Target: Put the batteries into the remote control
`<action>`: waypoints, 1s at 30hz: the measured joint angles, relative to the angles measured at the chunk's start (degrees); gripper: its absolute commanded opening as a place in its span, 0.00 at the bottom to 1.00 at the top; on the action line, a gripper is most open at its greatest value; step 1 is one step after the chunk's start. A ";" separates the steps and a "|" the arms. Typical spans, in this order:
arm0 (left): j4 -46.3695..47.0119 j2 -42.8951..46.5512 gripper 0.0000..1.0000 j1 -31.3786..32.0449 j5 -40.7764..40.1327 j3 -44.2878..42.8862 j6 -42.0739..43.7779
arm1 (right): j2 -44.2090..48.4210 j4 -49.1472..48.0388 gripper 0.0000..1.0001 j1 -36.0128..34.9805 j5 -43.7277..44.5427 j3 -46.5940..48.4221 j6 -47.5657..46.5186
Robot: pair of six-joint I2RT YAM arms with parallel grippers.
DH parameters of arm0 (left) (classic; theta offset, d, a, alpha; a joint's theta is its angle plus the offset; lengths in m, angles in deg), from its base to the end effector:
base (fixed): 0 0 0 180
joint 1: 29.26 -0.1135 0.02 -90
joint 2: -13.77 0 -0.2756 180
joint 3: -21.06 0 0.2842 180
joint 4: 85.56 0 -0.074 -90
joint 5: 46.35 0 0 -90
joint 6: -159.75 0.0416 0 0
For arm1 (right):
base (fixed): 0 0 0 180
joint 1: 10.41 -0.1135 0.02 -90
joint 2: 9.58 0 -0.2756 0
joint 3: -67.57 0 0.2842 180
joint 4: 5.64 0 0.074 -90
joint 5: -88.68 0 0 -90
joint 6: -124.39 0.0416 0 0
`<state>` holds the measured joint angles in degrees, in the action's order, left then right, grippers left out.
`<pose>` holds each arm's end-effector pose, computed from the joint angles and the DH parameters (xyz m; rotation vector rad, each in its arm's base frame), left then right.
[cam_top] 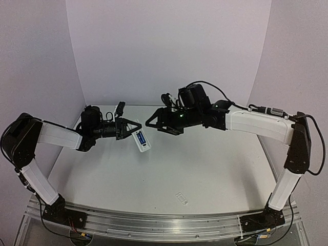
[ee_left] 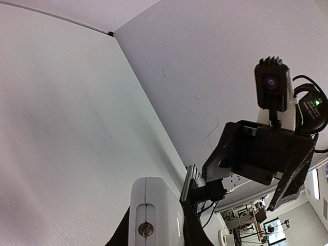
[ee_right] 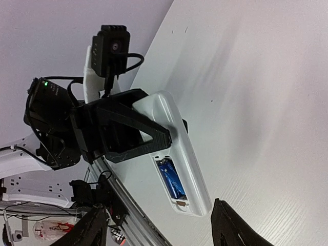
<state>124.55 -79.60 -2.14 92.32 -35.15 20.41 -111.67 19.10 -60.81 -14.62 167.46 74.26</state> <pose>0.3092 -0.1935 0.2045 0.3648 1.9342 -1.6491 0.2882 0.3634 0.3202 -0.3669 2.2271 1.1641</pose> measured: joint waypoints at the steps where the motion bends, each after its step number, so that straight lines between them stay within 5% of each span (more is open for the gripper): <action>1: 0.13 0.21 0.00 0.00 0.02 0.00 -0.01 | -0.64 -0.15 0.67 0.21 -1.37 0.02 1.01; 22: 6.78 0.86 0.00 0.22 0.13 1.35 -4.65 | -7.49 -9.96 0.68 1.02 -9.87 0.35 17.09; 30: 6.78 0.86 0.00 0.22 -0.33 1.44 -4.63 | -9.46 -12.15 0.62 1.29 -10.58 0.37 19.51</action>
<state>131.33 -78.74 -1.92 91.99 -33.71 15.78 -121.13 6.95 -59.51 -25.19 167.83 93.77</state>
